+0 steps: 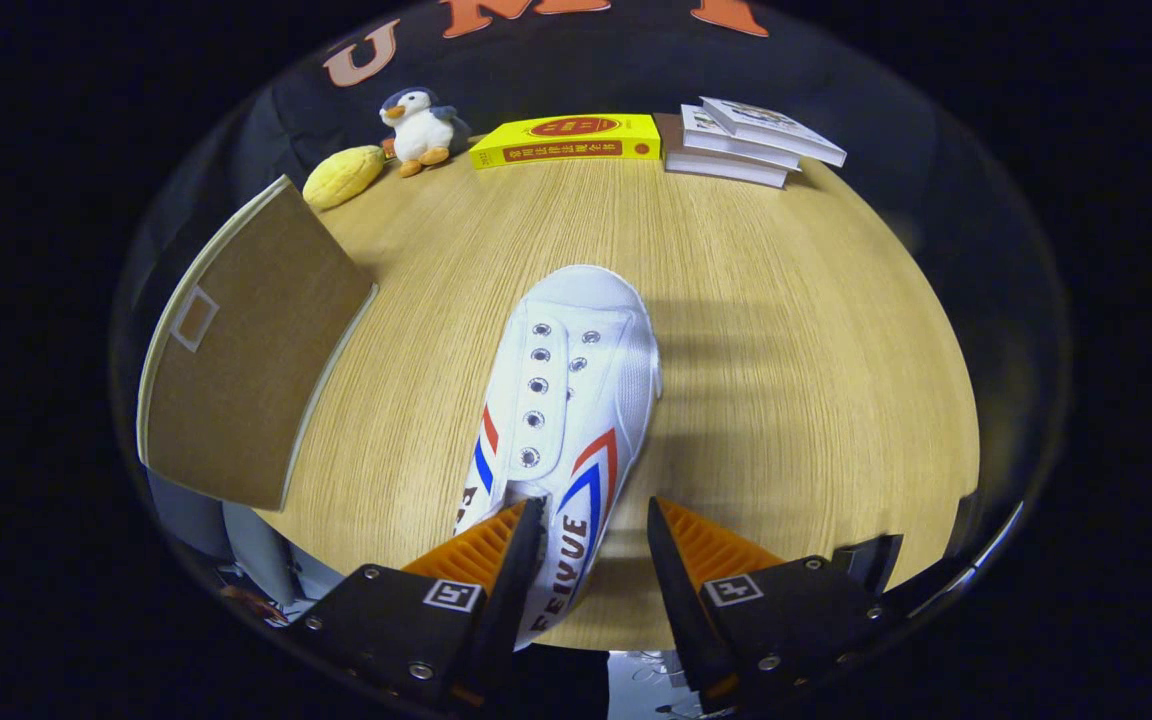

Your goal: Open the storage box then place both shoes into the box .Put the left shoe in first, then the right shoe, with the right side of both shoes facing outward in a uniform manner.

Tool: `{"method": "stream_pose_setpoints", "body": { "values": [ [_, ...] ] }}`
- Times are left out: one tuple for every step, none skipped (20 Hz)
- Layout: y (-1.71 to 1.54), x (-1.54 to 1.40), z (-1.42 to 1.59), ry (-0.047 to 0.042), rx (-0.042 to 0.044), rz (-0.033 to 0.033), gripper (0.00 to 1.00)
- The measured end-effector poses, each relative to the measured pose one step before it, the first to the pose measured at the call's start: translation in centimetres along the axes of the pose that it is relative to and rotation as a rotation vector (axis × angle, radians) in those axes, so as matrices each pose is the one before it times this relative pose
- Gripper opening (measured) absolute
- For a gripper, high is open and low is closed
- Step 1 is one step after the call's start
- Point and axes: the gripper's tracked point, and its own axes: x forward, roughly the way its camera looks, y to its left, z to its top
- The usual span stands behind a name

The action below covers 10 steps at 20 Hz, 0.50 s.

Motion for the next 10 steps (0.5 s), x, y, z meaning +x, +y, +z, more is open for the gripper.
{"method": "stream_pose_setpoints", "body": {
  "values": [
    [0.218,0.134,-0.103,0.00675,0.04384,0.03681,0.61],
    [0.302,0.028,-0.163,0.00527,0.03676,0.03630,0.57],
    [0.038,0.012,-0.080,-0.00946,0.01821,0.01368,0.47],
    [-0.018,-0.016,0.036,-0.01154,-0.00373,-0.00126,0.42],
    [0.050,-0.059,-0.023,-0.01131,-0.00816,-0.00671,0.37],
    [-0.120,-0.048,0.033,-0.00409,0.00463,-0.00992,0.36],
    [-0.148,-0.022,0.146,-0.00847,0.02499,-0.00833,0.32],
    [-0.172,-0.118,0.102,-0.00964,0.03942,0.00173,0.29],
    [-0.050,0.164,0.033,-0.01155,0.03826,0.01166,0.21],
    [0.076,-0.079,0.104,-0.01653,0.03169,0.01618,0.19]
  ]
}}
